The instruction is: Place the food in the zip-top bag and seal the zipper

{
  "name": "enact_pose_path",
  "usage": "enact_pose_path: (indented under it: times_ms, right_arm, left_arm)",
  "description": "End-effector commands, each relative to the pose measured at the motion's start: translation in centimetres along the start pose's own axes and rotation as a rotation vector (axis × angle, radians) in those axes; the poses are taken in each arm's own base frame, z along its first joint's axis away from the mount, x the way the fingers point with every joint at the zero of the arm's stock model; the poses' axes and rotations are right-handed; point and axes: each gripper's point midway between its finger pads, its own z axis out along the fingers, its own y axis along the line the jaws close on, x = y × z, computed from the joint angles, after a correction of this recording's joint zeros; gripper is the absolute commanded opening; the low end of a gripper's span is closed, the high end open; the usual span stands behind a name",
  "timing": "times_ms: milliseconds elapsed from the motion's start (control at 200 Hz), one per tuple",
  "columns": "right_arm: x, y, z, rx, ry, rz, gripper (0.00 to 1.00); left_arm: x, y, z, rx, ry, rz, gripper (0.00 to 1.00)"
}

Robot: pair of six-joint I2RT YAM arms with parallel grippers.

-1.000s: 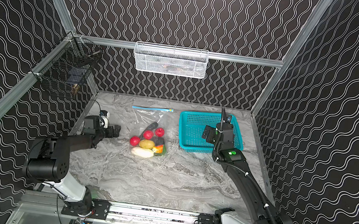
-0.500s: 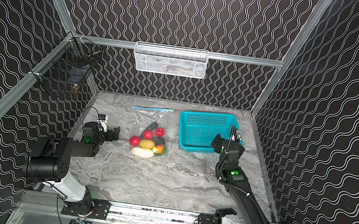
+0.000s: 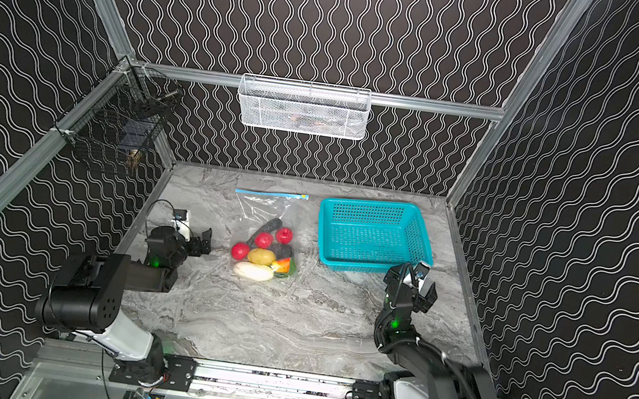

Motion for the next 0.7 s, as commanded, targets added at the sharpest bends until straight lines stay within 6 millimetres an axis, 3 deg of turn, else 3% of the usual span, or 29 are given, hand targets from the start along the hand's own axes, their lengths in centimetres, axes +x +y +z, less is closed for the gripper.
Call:
enact_pose_path:
  times_ms: [0,65,140,270,390,465,506,591,691]
  right_arm:
    - [-5.1,0.0,-0.8,-0.029,-0.258,0.111,0.99]
    - [-4.8,-0.1,-0.6,-0.01,-0.277,0.097,0.99]
    - [-4.1,0.5,-0.1,-0.021,-0.259,0.075,0.99]
    - [-3.4,1.8,0.6,-0.085,-0.21,0.048,0.99]
    - [-2.8,3.9,0.7,-0.23,-0.193,0.005,0.99]
    - [-2.4,3.9,1.1,-0.279,-0.165,0.031,0.99]
    - [-1.1,3.9,1.5,-0.311,-0.109,0.044,1.0]
    - [-1.5,3.1,2.9,-0.274,-0.123,0.064,0.99]
    - [0.3,5.0,4.8,-0.325,0.036,0.021,0.99]
  left_arm:
    - [-0.4,-0.7,0.2,-0.074,-0.099,0.114,0.99]
    - [0.4,-0.9,-0.8,-0.077,-0.075,0.112,0.99]
    - [0.0,0.2,-0.1,-0.148,-0.087,0.096,0.99]
    - [0.1,-0.1,-0.1,-0.133,-0.078,0.101,0.99]
    - [0.2,-0.1,-0.1,-0.129,-0.07,0.101,0.99]
    - [0.0,-0.1,-0.1,-0.13,-0.082,0.104,0.99]
    - [0.2,-0.1,-0.1,-0.129,-0.068,0.101,0.99]
    - [0.0,-0.1,0.0,-0.13,-0.077,0.104,0.99]
    - [0.1,-0.2,-0.1,-0.129,-0.076,0.104,0.99]
